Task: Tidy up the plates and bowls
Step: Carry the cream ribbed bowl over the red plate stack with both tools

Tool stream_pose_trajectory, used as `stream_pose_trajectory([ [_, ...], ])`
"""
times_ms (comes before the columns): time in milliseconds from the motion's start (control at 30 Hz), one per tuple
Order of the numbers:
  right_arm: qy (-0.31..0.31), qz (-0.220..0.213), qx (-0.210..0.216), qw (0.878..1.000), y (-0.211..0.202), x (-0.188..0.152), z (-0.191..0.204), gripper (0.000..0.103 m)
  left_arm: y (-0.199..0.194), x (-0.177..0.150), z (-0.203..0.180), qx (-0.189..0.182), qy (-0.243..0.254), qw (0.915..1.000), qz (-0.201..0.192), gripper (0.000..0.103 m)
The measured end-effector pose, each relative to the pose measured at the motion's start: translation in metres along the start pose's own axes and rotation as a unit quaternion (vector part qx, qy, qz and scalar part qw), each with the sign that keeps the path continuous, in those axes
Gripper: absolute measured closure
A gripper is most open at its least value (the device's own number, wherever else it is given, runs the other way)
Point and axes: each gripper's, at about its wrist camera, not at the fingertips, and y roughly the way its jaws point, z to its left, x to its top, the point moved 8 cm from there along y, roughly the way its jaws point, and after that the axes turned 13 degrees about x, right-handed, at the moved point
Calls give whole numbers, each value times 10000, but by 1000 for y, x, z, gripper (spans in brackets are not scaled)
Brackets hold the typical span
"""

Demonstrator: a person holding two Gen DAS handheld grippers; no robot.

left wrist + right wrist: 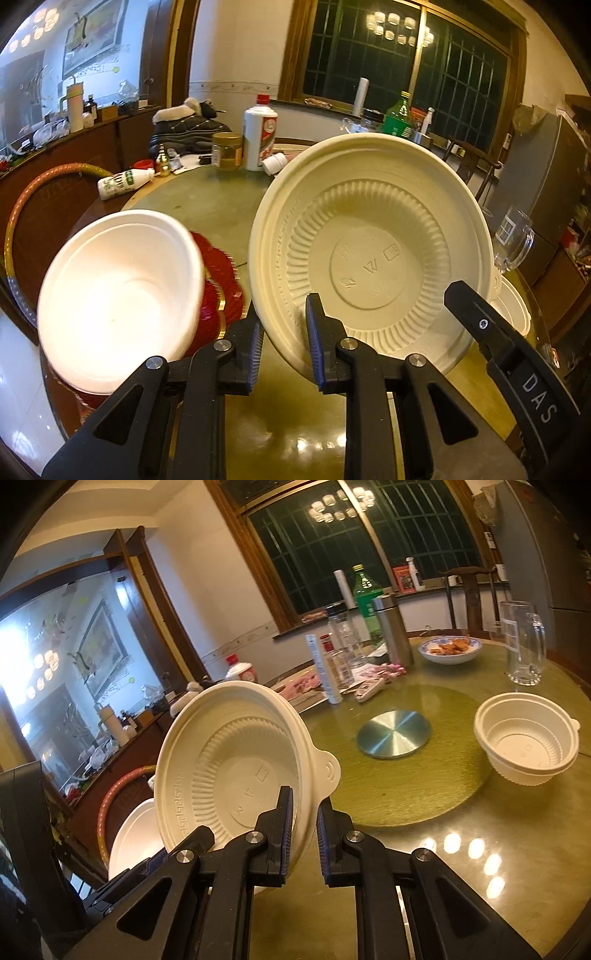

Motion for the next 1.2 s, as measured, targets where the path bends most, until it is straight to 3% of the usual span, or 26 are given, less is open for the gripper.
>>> stream_pose_trajectory([
  [1200,-646,600,661,9939,42,-24,98,91,-10,0,106,477,-665,9966,47,82],
])
